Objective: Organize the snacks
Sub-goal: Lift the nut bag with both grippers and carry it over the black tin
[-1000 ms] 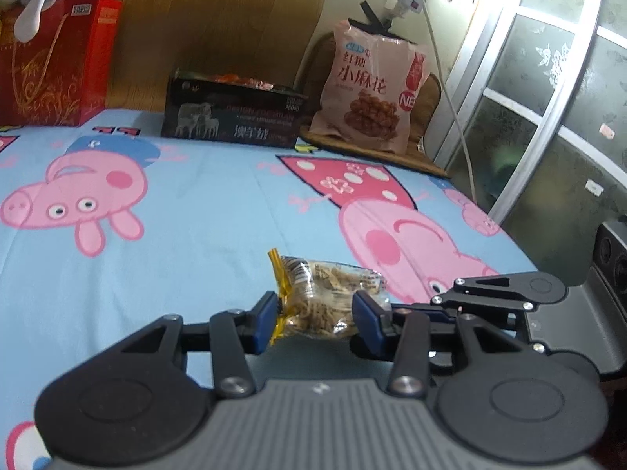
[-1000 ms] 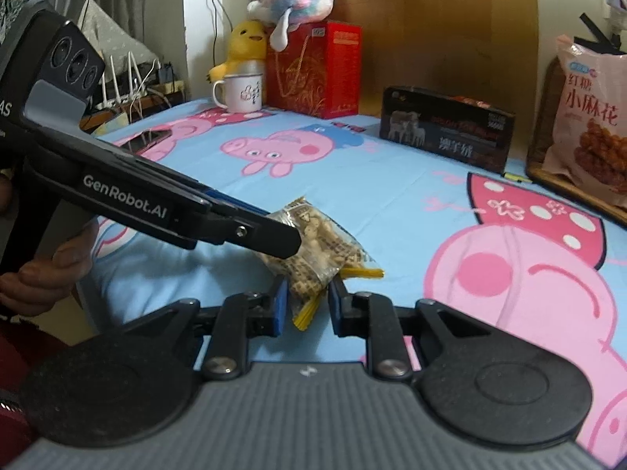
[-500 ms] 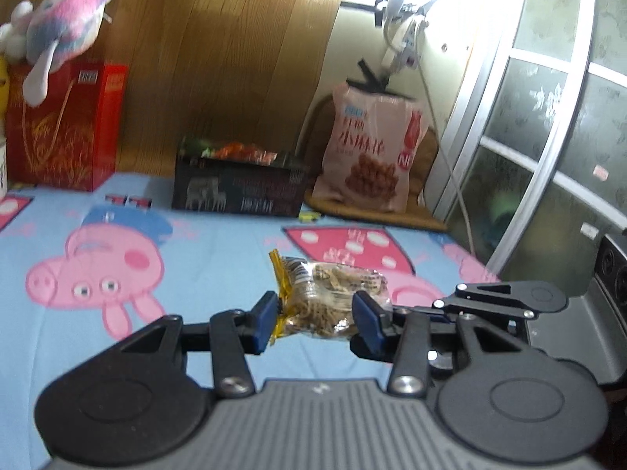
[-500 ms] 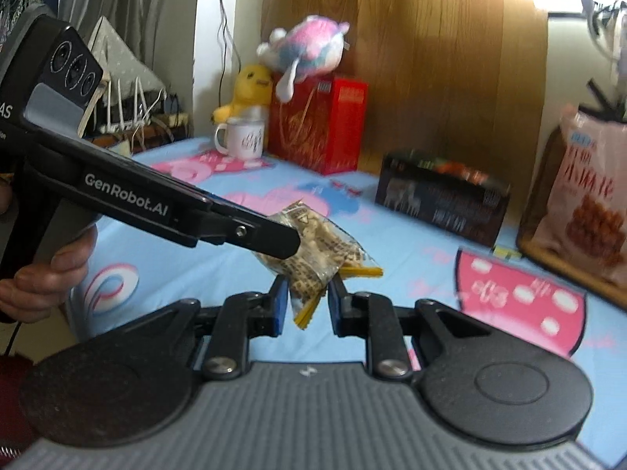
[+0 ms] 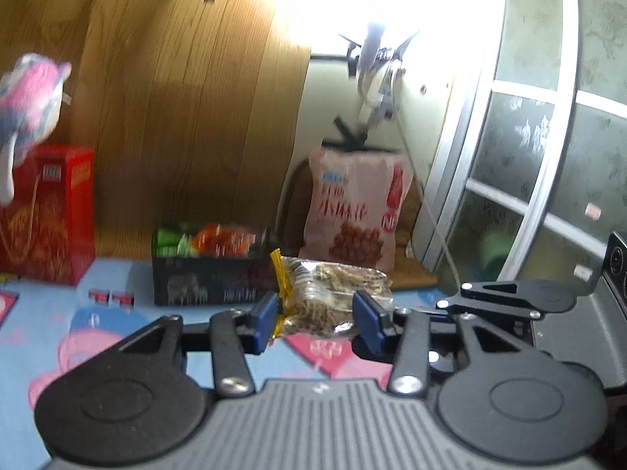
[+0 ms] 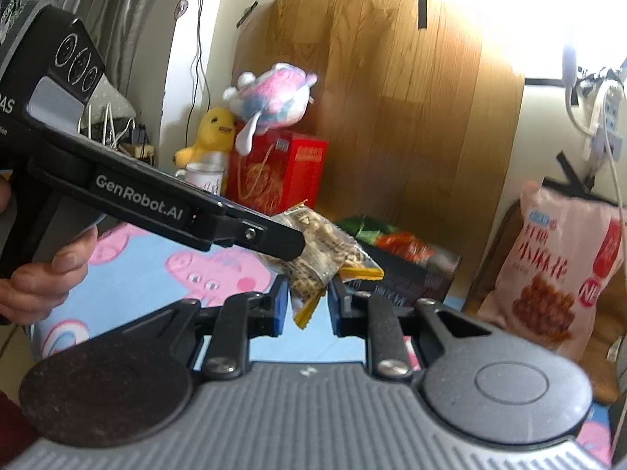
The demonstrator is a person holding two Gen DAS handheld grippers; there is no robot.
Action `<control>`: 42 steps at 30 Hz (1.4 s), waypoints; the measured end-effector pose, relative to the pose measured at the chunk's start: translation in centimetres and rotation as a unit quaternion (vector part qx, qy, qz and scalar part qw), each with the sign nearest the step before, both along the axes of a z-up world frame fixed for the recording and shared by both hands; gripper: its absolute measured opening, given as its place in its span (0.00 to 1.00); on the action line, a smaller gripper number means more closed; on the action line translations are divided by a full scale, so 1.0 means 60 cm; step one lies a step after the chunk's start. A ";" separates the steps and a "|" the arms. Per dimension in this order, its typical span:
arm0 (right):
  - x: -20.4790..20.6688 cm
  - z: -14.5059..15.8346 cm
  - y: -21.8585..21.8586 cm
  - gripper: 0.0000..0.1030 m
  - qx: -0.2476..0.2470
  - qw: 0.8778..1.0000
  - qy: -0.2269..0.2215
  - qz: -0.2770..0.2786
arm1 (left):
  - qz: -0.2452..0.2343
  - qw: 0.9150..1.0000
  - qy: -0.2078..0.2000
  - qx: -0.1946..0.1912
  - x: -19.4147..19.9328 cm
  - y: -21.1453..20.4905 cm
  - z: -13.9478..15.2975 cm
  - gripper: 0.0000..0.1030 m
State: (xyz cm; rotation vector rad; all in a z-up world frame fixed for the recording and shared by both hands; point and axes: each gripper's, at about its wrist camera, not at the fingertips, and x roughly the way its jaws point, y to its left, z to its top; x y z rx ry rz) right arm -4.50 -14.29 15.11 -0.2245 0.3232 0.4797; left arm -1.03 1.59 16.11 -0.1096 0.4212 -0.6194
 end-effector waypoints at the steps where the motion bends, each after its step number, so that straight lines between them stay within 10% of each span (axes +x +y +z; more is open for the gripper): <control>1: 0.003 0.012 -0.001 0.24 -0.001 1.000 -0.006 0.001 | 0.001 1.000 -0.008 -0.003 0.001 0.000 0.011 0.41; 28: 0.177 0.287 -0.003 0.23 -0.047 0.996 -0.071 -0.012 | 0.022 0.994 -0.104 -0.007 0.198 -0.014 0.287 0.43; 42: 0.342 0.191 -0.022 0.23 -0.038 0.999 0.006 -0.010 | 0.043 0.998 -0.029 0.031 0.372 -0.049 0.164 0.43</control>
